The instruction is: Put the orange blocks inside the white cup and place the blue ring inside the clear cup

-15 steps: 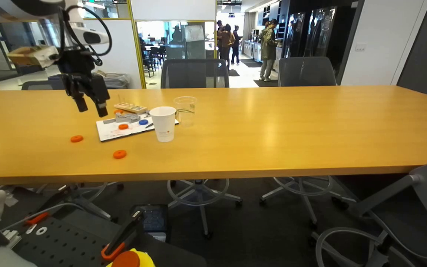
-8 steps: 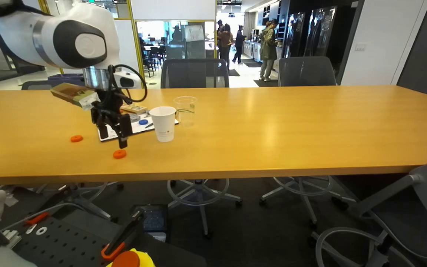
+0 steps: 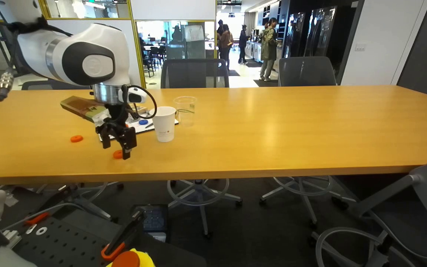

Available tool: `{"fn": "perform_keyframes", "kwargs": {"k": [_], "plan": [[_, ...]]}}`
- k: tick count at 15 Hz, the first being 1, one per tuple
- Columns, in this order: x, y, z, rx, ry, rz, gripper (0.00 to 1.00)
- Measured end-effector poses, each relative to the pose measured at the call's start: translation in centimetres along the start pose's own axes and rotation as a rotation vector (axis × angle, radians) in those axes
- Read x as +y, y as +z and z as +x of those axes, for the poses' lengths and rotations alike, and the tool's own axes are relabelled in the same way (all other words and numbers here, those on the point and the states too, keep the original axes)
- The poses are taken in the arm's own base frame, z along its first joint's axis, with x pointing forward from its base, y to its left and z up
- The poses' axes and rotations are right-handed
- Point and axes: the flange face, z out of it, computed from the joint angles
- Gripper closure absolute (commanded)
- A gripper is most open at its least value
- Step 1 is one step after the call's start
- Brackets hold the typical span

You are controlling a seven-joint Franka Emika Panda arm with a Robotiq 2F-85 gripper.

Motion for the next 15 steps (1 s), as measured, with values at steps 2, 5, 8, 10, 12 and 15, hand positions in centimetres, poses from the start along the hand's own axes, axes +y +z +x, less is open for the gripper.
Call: {"fn": "perform_keyframes", "kwargs": {"k": [2,5,8,10,12,15], "plan": [[-0.2,0.2,0.0,0.009,-0.025,-0.013,0.00],[-0.5,0.5,0.2,0.033,-0.052,-0.034,0.00],[-0.8,0.8,0.4,0.061,-0.064,-0.047,0.00],[-0.8,1.1,0.5,0.078,-0.067,-0.053,0.00],[-0.8,1.4,0.7,0.094,-0.068,-0.062,0.00],[-0.6,1.7,1.1,0.117,-0.063,-0.084,0.00]]}}
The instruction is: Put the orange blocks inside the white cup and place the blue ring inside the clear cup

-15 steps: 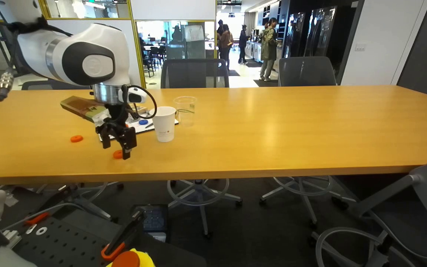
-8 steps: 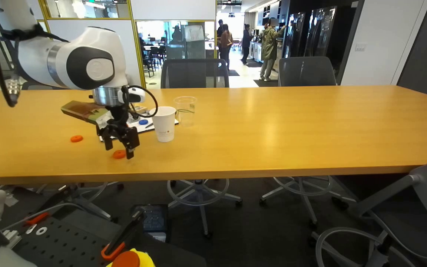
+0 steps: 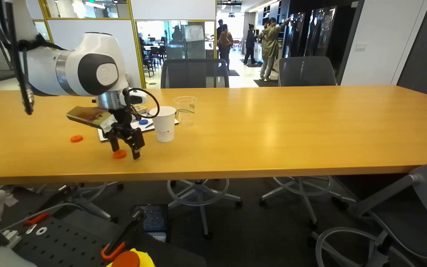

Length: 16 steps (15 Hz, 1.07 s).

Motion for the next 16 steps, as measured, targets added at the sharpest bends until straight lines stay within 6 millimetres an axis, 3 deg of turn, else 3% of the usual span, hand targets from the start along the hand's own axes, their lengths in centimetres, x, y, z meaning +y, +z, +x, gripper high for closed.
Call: {"fn": "perform_keyframes", "kwargs": {"k": [10,16], "plan": [[-2.0,0.5,-0.2,-0.013,0.022,0.021,0.00],[-1.8,0.4,0.1,-0.012,0.044,0.029,0.00]]}}
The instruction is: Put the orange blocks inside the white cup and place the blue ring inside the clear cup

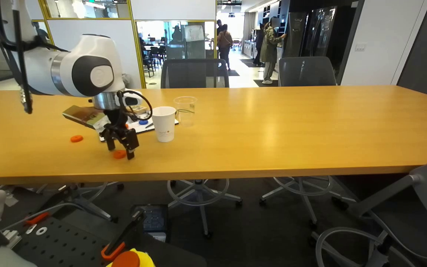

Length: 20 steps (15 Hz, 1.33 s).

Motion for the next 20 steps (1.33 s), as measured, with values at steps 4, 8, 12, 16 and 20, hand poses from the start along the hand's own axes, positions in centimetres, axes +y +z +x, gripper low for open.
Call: {"fn": "perform_keyframes", "kwargs": {"k": [4,8,12,16,20], "plan": [[0.58,0.01,0.07,-0.013,0.012,-0.010,0.00],[0.67,0.05,-0.23,-0.043,0.014,-0.022,0.00],[0.38,0.04,-0.46,-0.056,0.012,-0.023,0.00],[0.34,-0.07,-0.35,-0.047,0.013,-0.019,0.00],[0.30,-0.28,-0.22,-0.034,0.020,-0.017,0.00]]}}
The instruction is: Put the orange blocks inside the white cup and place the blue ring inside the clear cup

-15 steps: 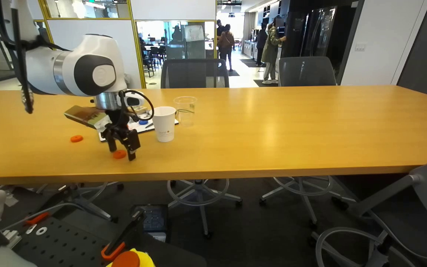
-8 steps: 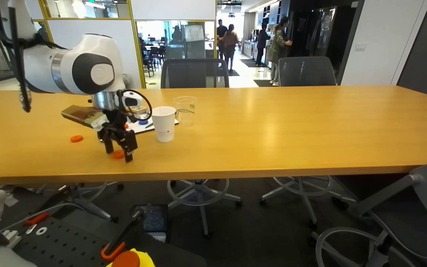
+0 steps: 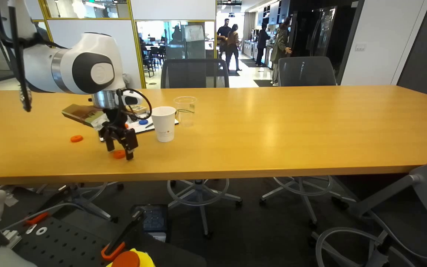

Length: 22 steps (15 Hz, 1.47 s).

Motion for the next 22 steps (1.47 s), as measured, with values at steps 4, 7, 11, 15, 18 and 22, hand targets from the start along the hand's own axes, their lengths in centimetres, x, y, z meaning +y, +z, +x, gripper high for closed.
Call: {"fn": "perform_keyframes", "kwargs": {"k": [4,7,11,15,18,22], "plan": [[0.0,0.0,-0.1,-0.002,0.008,-0.002,0.42],[0.1,-0.5,-0.1,0.005,0.012,0.000,0.64],[0.1,-0.9,-0.2,0.002,0.021,-0.002,0.83],[0.0,-1.2,-0.2,-0.013,0.027,-0.008,0.83],[-0.7,-2.8,0.5,-0.009,0.036,0.006,0.83],[-1.9,-7.6,3.0,0.032,0.044,0.036,0.83]]}}
